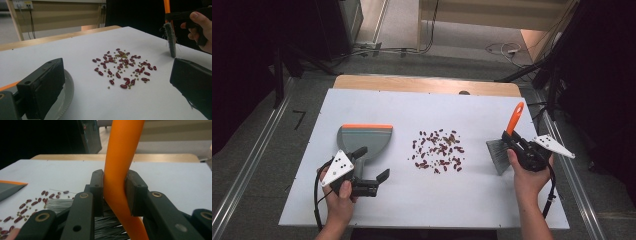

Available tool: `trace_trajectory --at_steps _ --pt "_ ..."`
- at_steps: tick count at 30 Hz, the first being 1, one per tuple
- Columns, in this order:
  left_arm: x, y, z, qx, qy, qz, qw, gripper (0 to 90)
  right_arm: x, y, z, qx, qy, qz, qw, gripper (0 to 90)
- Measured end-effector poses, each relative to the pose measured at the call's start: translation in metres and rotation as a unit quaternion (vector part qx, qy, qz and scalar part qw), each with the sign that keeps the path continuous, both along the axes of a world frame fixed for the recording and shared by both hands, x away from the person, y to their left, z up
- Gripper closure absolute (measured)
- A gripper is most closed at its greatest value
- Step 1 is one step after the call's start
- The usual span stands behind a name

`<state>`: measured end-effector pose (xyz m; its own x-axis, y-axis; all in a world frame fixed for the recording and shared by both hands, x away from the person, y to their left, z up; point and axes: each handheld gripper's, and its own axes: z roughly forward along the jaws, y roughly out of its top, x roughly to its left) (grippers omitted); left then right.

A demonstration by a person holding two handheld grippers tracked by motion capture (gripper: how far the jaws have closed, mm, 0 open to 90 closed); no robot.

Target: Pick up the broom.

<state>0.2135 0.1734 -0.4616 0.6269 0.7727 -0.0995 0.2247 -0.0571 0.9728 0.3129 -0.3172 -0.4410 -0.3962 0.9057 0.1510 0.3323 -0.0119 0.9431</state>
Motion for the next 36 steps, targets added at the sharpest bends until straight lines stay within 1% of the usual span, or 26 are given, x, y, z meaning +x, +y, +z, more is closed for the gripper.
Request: trace_trajectory --at_steps 1,5,7,8,9,10,11,13,16,18,20,21,24,25,27,29,31,32,36 --pt "0.001 -0.001 0.001 -0.001 0.0 -0.001 1.0 0.1 -0.001 0.001 0.002 0.001 -0.006 0.001 1.0 69.0" --pt "0.003 -0.006 0.003 0.0 0.0 -0.005 1.0 0.1 -0.004 0.007 0.01 0.007 -0.019 0.01 0.9998 69.0" --pt "0.006 -0.012 0.004 0.003 0.0 -0.012 0.9999 0.1 -0.005 0.01 0.012 0.008 -0.018 0.015 0.9997 69.0" --pt "0.007 -0.014 0.005 0.003 -0.001 -0.014 0.9999 0.1 -0.006 0.013 0.012 0.005 -0.023 0.015 0.9996 69.0" --pt "0.007 -0.014 0.005 0.003 -0.001 -0.014 0.9999 0.1 -0.007 0.015 0.013 0.004 -0.023 0.018 0.9996 69.0" --pt "0.009 -0.017 0.007 0.004 -0.002 -0.018 0.9998 0.1 -0.007 0.018 0.014 0.003 -0.023 0.021 0.9995 69.0" --pt "0.009 -0.017 0.007 0.004 -0.002 -0.018 0.9998 0.1 -0.008 0.02 0.014 0.003 -0.026 0.023 0.9994 69.0" --pt "0.011 -0.023 0.01 0.008 -0.003 -0.022 0.9997 0.1 -0.01 0.025 0.016 0.001 -0.03 0.027 0.9992 69.1" --pt "0.011 -0.026 0.011 0.012 -0.003 -0.026 0.9996 0.1 -0.012 0.033 0.019 0.011 -0.031 0.038 0.9987 69.1" --pt "0.012 -0.03 0.013 0.011 -0.002 -0.033 0.9994 0.1 -0.014 0.039 0.021 0.01 -0.035 0.045 0.9983 69.1" --pt "0.015 -0.034 0.014 0.009 0.006 -0.046 0.9989 0.1 -0.017 0.046 0.024 0.008 -0.038 0.055 0.9977 69.0" --pt "0.016 -0.037 0.015 0.009 0.007 -0.049 0.9987 0.1 -0.017 0.046 0.024 0.008 -0.038 0.055 0.9977 69.0" --pt "0.021 -0.047 0.018 0.006 0.01 -0.062 0.998 0.1 -0.022 0.059 0.028 0.007 -0.044 0.071 0.9965 69.0" --pt "0.021 -0.047 0.018 0.006 0.01 -0.062 0.998 0.1 -0.022 0.061 0.028 0.007 -0.045 0.073 0.9963 69.1" --pt "0.023 -0.053 0.02 0.003 0.008 -0.068 0.9977 0.1 -0.024 0.065 0.029 0.006 -0.047 0.078 0.9958 69.1" --pt "0.025 -0.058 0.021 0.003 0.009 -0.071 0.9975 0.1 -0.027 0.072 0.031 0.009 -0.049 0.086 0.9951 69.1" --pt "0.027 -0.064 0.02 0.002 0.01 -0.074 0.9972 0.1 -0.027 0.075 0.032 0.009 -0.051 0.09 0.9946 69.1" --pt "0.028 -0.067 0.02 0.003 0.011 -0.076 0.9971 0.1 -0.029 0.08 0.033 0.007 -0.053 0.094 0.9942 69.0" --pt "0.031 -0.077 0.02 -0.001 0.009 -0.089 0.996 0.1 -0.032 0.087 0.035 0.007 -0.055 0.103 0.9931 69.1"
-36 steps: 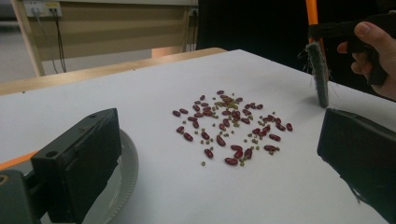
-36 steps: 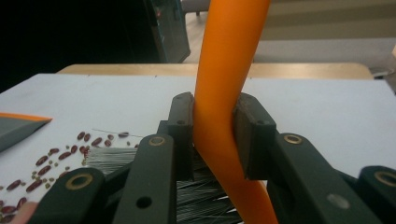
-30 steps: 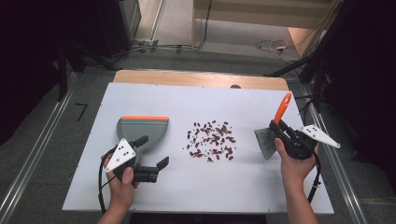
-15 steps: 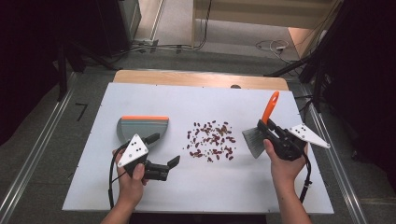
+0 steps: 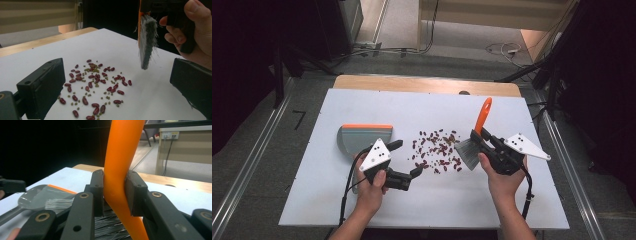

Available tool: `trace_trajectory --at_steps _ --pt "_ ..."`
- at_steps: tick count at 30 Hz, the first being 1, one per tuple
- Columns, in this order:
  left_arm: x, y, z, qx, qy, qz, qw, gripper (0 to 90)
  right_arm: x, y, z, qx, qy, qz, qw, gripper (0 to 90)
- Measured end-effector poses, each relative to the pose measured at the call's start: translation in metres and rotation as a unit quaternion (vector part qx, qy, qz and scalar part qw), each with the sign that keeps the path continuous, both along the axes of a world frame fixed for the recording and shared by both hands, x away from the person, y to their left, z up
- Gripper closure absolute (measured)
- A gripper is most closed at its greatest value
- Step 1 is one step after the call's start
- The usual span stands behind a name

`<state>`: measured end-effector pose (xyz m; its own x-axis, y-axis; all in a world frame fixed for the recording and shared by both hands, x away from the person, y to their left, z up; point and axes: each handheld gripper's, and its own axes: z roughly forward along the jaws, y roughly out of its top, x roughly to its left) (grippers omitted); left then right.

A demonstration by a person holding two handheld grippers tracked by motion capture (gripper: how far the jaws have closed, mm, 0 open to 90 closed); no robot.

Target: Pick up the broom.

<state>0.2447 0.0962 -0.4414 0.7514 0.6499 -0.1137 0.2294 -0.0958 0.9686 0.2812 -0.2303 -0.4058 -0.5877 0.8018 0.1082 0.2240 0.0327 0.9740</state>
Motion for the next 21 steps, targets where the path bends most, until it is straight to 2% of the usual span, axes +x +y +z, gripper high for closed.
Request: trace_trajectory --at_steps 10,14,18,20,21 --pt "0.002 -0.02 -0.004 0.002 0.011 -0.026 0.9996 0.1 -0.007 0.02 0.0 -0.007 -0.004 0.023 0.9997 69.1" --pt "0.002 -0.025 -0.004 -0.011 0.017 -0.032 0.9993 0.1 -0.011 0.03 0.002 -0.003 -0.006 0.032 0.9995 69.1" --pt "0.0 -0.035 -0.005 -0.009 0.019 -0.038 0.999 0.2 -0.015 0.037 0.003 -0.003 -0.009 0.041 0.9991 69.0" --pt "0.0 -0.043 -0.005 -0.005 0.033 -0.047 0.9983 0.2 -0.017 0.041 0.003 -0.004 -0.012 0.045 0.9989 69.1" --pt "0.0 -0.043 -0.005 -0.005 0.033 -0.047 0.9983 0.2 -0.018 0.043 0.003 -0.003 -0.011 0.048 0.9988 69.0"
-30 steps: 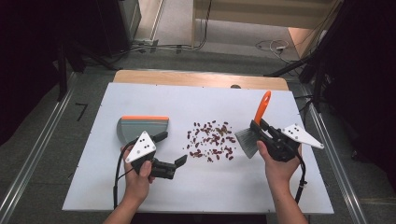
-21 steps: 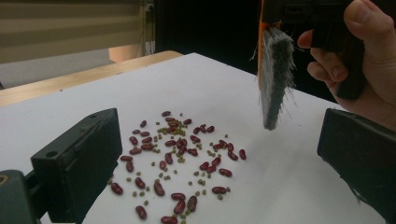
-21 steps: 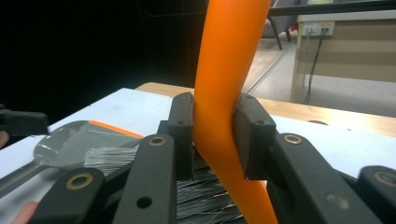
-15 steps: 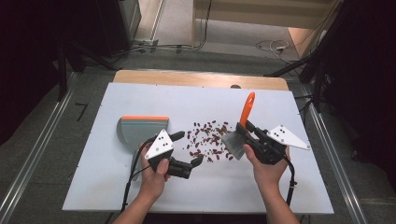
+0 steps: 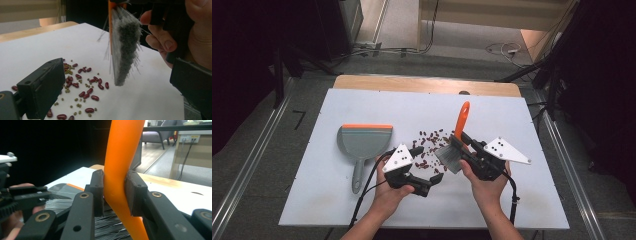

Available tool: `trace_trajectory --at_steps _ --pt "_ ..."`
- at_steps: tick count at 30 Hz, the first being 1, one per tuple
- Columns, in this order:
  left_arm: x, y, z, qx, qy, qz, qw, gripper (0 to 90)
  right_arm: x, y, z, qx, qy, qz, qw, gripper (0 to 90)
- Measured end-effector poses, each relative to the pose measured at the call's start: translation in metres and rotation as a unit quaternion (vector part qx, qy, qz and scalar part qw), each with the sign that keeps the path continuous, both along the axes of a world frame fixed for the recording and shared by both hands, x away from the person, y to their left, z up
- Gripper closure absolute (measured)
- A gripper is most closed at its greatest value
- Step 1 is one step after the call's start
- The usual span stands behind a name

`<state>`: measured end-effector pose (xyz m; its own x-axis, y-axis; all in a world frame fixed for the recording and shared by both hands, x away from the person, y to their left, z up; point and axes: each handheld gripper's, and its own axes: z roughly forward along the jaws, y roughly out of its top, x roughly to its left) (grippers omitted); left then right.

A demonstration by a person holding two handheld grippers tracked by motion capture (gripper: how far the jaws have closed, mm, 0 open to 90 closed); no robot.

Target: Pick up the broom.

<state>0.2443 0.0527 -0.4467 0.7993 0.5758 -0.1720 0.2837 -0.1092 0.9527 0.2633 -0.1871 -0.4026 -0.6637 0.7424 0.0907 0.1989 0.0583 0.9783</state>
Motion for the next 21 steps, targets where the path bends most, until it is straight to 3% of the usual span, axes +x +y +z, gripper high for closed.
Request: trace_trajectory --at_steps 10,15,21 --pt "-0.002 -0.022 -0.003 0.027 0.022 0.037 0.9987 14.3 -0.006 0.014 -0.001 0.002 -0.003 0.012 0.9999 69.0" --pt "-0.001 -0.028 -0.007 0.038 0.037 0.054 0.9971 28.0 -0.011 0.022 0.001 0.0 -0.007 0.021 0.9997 69.0" --pt "-0.002 -0.029 -0.007 0.026 0.041 0.058 0.9972 45.5 -0.016 0.028 0.002 -0.002 -0.011 0.02 0.9997 69.0"
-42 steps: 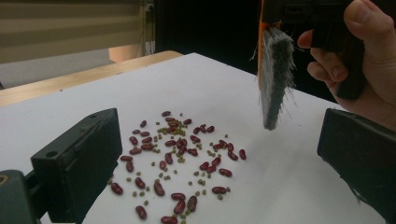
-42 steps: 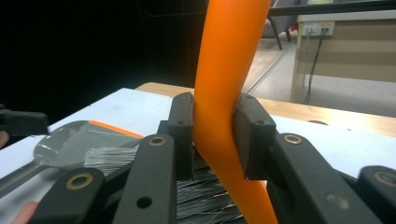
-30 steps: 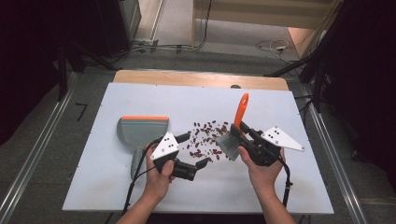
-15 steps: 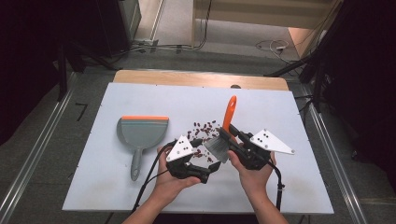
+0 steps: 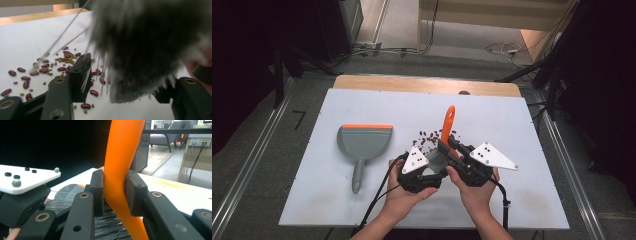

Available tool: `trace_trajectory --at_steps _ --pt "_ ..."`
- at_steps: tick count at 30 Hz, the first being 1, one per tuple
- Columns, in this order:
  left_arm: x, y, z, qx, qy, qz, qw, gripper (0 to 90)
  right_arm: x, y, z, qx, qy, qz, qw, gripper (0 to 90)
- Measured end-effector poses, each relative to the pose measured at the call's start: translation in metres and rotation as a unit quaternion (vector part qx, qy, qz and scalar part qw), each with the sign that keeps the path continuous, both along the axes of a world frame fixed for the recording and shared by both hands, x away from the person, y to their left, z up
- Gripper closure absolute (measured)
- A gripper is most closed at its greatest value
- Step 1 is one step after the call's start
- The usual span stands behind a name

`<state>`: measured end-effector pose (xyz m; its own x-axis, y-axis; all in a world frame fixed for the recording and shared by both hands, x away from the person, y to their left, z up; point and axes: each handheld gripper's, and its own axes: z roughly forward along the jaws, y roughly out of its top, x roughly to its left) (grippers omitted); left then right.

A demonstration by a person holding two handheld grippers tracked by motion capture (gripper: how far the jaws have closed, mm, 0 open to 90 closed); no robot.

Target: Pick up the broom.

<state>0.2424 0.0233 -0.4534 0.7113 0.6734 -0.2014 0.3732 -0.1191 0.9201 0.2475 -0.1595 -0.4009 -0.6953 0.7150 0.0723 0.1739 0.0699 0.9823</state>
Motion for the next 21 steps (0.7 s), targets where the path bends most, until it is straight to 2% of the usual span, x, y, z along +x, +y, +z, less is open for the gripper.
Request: trace_trajectory --at_steps 9,13,17,19,21 --pt "-0.001 0.004 0.003 -0.018 -0.01 -0.006 0.9998 77.8 -0.004 0.002 0.001 0.006 -0.005 -0.005 1.0 69.0" --pt "0.001 0.006 0.003 -0.017 -0.002 -0.015 0.9997 82.4 -0.003 0.002 0.001 0.011 0.0 -0.003 0.9999 69.0" --pt "0.002 0.009 0.003 -0.008 0.003 -0.02 0.9998 84.7 0.0 0.001 0.0 0.012 0.013 0.003 0.9998 68.6" --pt "0.003 0.011 0.004 -0.003 0.004 -0.022 0.9997 85.2 0.003 0.001 0.001 0.015 0.024 0.015 0.9995 67.1" --pt "0.005 0.015 0.004 -0.003 0.009 -0.023 0.9997 85.3 0.009 -0.003 0.002 0.023 0.038 0.035 0.9984 60.3"
